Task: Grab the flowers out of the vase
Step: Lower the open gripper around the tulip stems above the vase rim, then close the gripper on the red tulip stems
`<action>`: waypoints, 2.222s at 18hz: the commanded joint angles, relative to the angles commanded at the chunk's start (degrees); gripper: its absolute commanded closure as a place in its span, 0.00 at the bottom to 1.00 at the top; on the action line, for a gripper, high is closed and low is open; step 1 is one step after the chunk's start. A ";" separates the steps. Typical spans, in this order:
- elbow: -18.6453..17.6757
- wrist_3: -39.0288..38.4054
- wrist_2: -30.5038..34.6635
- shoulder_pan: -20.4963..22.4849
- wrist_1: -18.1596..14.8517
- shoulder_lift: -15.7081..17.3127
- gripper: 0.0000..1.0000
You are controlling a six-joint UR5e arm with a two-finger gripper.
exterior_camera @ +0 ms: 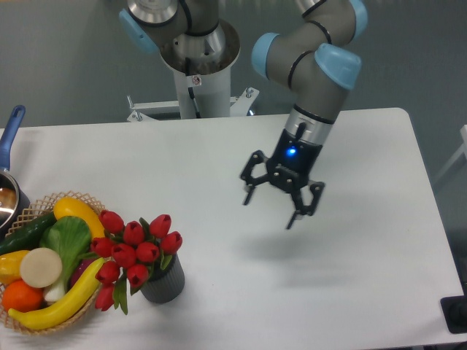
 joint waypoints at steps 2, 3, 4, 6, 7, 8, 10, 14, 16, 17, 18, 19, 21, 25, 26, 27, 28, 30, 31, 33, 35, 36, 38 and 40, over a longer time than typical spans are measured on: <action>0.00 0.00 -3.61 -1.23 0.00 -0.97 0.00; 0.00 -0.09 -4.67 -1.41 0.00 -1.15 0.00; 0.00 0.00 -5.38 -2.46 0.00 -1.50 0.00; 0.52 0.00 -5.74 -4.39 0.17 -2.55 0.00; 0.70 0.00 -5.91 -5.27 0.18 -3.16 0.00; 0.70 0.00 -6.70 -6.32 0.18 -3.43 0.00; 0.88 0.09 -8.80 -6.69 0.61 -4.04 0.00; 2.90 0.00 -9.43 -10.28 1.41 -6.86 0.00; 3.60 0.00 -9.52 -10.64 1.41 -7.39 0.00; 3.95 0.00 -9.52 -11.16 1.41 -7.91 0.00; 4.48 0.00 -9.52 -11.69 1.41 -8.35 0.00; 4.92 0.00 -9.52 -11.96 1.41 -8.79 0.00; 5.10 0.00 -9.52 -12.48 1.41 -9.06 0.00; 5.10 0.00 -9.43 -12.84 1.41 -9.41 0.11; 5.10 0.00 -9.43 -13.10 1.41 -9.41 0.19; 5.18 -0.09 -9.43 -13.19 1.41 -9.50 0.43; 5.36 -0.09 -9.43 -13.19 1.41 -9.93 0.64; 6.15 0.00 -9.43 -13.19 1.41 -10.55 0.84; 6.59 -0.09 -9.43 -13.19 1.41 -10.73 0.88; 6.94 -0.44 -9.43 -13.10 1.41 -10.73 0.90; 7.29 -1.23 -9.43 -12.93 1.41 -10.64 0.90; 7.82 -1.67 -9.52 -12.93 1.32 -10.64 0.90; 9.05 -4.20 -9.52 -12.75 1.32 -10.55 0.90; 10.54 -7.19 -9.60 -12.66 1.32 -10.46 0.91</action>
